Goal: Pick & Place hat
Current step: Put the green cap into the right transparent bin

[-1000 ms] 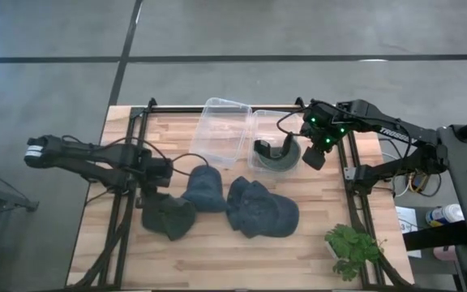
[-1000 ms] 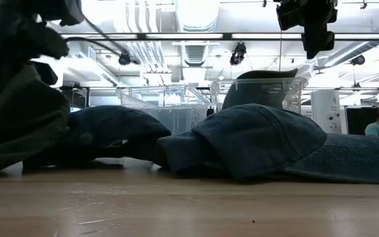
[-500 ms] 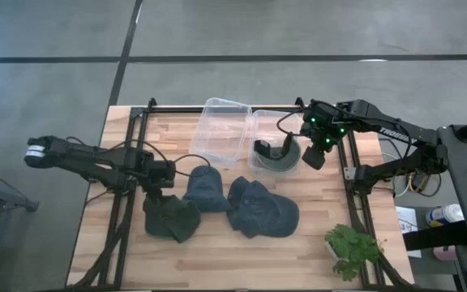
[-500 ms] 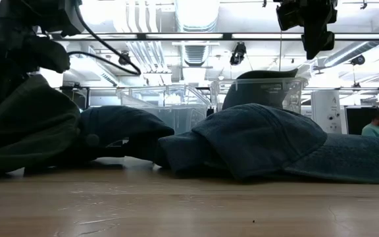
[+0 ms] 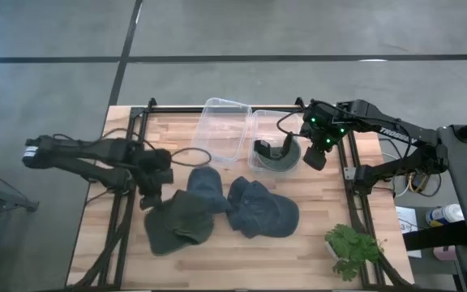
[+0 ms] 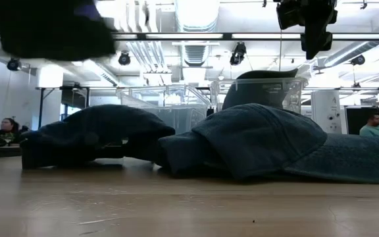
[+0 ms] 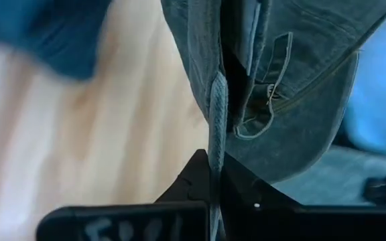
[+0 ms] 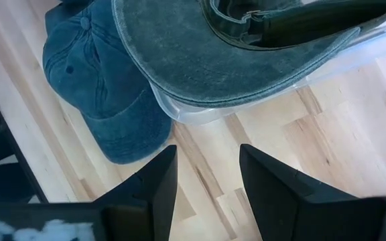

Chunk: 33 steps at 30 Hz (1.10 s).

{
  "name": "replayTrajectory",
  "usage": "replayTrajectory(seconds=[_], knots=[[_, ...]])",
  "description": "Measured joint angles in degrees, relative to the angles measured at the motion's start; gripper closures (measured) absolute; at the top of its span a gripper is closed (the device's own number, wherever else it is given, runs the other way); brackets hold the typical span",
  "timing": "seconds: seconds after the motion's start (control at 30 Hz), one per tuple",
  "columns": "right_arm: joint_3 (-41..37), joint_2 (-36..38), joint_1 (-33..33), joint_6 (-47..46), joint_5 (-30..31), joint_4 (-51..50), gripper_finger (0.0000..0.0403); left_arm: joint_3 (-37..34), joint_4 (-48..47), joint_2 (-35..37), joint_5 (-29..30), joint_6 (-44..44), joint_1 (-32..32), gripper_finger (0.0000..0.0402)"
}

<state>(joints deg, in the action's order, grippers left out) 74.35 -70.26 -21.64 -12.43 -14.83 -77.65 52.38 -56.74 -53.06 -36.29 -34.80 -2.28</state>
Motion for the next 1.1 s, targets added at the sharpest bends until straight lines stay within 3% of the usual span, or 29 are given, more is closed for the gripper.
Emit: replayTrajectory(seconds=[0.1, 0.3, 0.47, 0.7, 0.8, 0.97, 1.1], knots=[[0.0, 0.0, 0.0, -0.5, 0.0, 0.0, 0.0248, 2.6, 10.2, 0.5, 3.0, -8.0, 1.0, 0.0394], [0.0, 0.2, 0.0, -8.2, 0.0, 0.0, 0.0248, 2.7, 31.7, -2.1, 15.9, -24.3, 4.5, 0.0393], [0.0, 2.5, 0.0, -14.9, -0.1, -0.1, 0.0248, 2.6, 45.4, -9.5, 21.7, -35.7, 8.0, 0.0388], [0.0, 11.3, 0.0, -17.7, 1.8, -1.0, 0.0248, 5.5, 65.5, -23.8, 25.4, -41.7, 12.3, 0.0389], [0.0, 15.1, 0.0, -21.7, 4.7, -2.9, 0.0248, 10.5, 65.8, -30.3, 25.6, -41.3, 14.8, 0.0389], [0.0, 19.6, 0.0, -30.0, 4.4, -0.4, 0.0248, 20.9, 61.8, -40.5, 22.4, -37.6, 18.3, 0.0389], [0.0, 21.0, 0.0, -33.0, 4.3, 2.9, 0.0247, 30.6, 48.6, -47.3, 18.4, -30.8, 19.8, 0.0389]])
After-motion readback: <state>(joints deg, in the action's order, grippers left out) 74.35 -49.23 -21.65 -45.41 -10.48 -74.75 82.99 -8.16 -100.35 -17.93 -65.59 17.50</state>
